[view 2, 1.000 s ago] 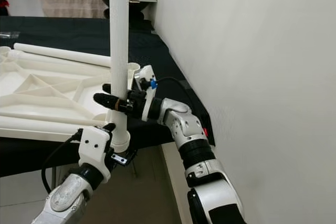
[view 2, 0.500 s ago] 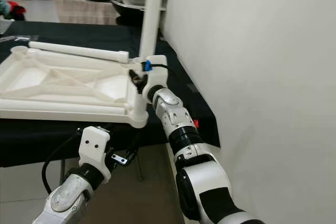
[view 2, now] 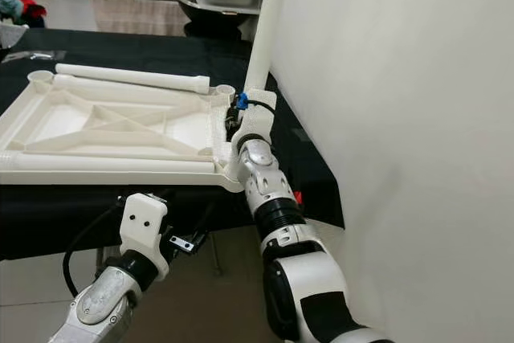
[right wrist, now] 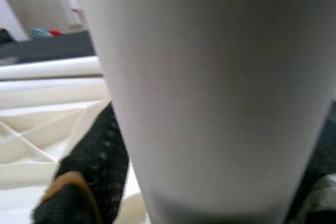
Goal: Building children table
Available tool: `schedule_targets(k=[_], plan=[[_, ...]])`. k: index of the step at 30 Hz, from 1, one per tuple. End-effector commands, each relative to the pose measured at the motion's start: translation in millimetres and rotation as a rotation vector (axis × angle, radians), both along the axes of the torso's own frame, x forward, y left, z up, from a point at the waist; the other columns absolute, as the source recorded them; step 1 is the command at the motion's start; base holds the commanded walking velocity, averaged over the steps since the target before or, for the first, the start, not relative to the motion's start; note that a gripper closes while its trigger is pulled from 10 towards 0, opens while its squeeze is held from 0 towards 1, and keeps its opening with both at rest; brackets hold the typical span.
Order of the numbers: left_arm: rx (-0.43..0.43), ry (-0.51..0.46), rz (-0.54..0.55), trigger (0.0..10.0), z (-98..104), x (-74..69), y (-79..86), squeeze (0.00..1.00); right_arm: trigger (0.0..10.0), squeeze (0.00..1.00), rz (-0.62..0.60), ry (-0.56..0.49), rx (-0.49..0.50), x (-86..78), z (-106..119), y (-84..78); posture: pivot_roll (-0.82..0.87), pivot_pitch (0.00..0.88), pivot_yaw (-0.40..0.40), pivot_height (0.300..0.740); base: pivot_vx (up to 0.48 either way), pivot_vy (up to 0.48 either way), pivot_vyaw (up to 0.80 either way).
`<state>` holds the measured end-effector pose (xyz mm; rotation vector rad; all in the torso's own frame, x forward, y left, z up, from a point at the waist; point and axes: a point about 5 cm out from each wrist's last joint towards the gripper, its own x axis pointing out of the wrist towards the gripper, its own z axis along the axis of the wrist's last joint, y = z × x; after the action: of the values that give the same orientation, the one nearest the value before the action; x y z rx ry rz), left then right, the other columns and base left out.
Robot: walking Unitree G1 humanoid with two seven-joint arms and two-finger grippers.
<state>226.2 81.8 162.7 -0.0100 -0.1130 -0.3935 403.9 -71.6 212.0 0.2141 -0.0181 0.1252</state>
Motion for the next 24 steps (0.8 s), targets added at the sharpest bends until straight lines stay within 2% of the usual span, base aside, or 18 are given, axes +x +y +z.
schedule_targets(k=[1,3,4,5,8,9,11,13,15,19,24], plan=[[-0.003,0.011,-0.005,10.0,-2.4,-1.9,-3.5,0.00,10.0,1.00,0.061,-0.053,0.040,0.4,7.0,0.5,0.08,0.077,-0.147,0.740,0.000,0.000,0.00],[-0.003,0.011,-0.005,10.0,-2.4,-2.0,-3.6,0.00,10.0,1.00,0.081,-0.067,0.045,0.4,8.9,1.1,0.08,0.077,-0.147,0.740,0.000,0.000,0.00],[-0.003,0.011,-0.004,10.0,-2.3,-1.9,-3.4,0.00,10.0,0.00,0.154,-0.067,0.079,-0.2,9.9,4.8,0.08,0.078,-0.147,0.740,0.000,0.000,0.00],[-0.003,0.011,-0.004,10.0,-2.3,-1.9,-3.4,0.00,10.0,0.00,0.154,-0.067,0.079,-0.2,9.9,4.8,0.08,0.078,-0.147,0.740,0.000,0.000,0.00],[-0.003,0.011,-0.002,10.0,-2.3,-1.9,-3.0,0.00,10.0,0.00,0.543,-0.063,0.137,-9.7,7.4,19.3,0.08,0.079,-0.148,0.740,0.000,0.000,0.00],[-0.003,0.011,-0.002,10.0,-2.3,-1.9,-3.0,0.00,10.0,0.00,0.543,-0.063,0.137,-9.7,7.4,19.3,0.08,0.079,-0.148,0.740,0.000,0.000,0.00],[-0.003,0.011,-0.002,10.0,-2.2,-1.9,-2.8,0.00,10.0,0.00,0.725,-0.091,0.098,-18.4,4.1,19.2,0.08,0.079,-0.147,0.740,0.000,0.000,0.00],[-0.003,0.010,-0.002,10.0,-2.0,-1.8,-2.7,0.00,10.0,0.00,0.771,-0.101,0.078,-21.0,2.9,18.1,0.08,0.079,-0.147,0.740,0.000,0.000,0.00],[-0.002,0.010,-0.002,10.0,-2.1,-1.8,-2.7,0.00,10.0,0.00,0.886,-0.116,0.066,-27.0,1.3,14.8,0.08,0.080,-0.147,0.740,0.000,0.000,0.00],[-0.004,0.010,-0.002,10.0,-2.0,-1.7,-2.9,0.00,10.0,0.00,0.950,-0.100,0.070,-30.5,-1.2,15.9,0.08,0.081,-0.149,0.740,0.000,0.000,0.00],[-0.003,0.009,0.000,10.0,-1.8,-1.8,-2.4,0.00,10.0,0.00,1.089,-0.117,0.008,-40.8,-6.3,25.0,0.08,0.082,-0.151,0.740,0.000,0.000,0.00]])
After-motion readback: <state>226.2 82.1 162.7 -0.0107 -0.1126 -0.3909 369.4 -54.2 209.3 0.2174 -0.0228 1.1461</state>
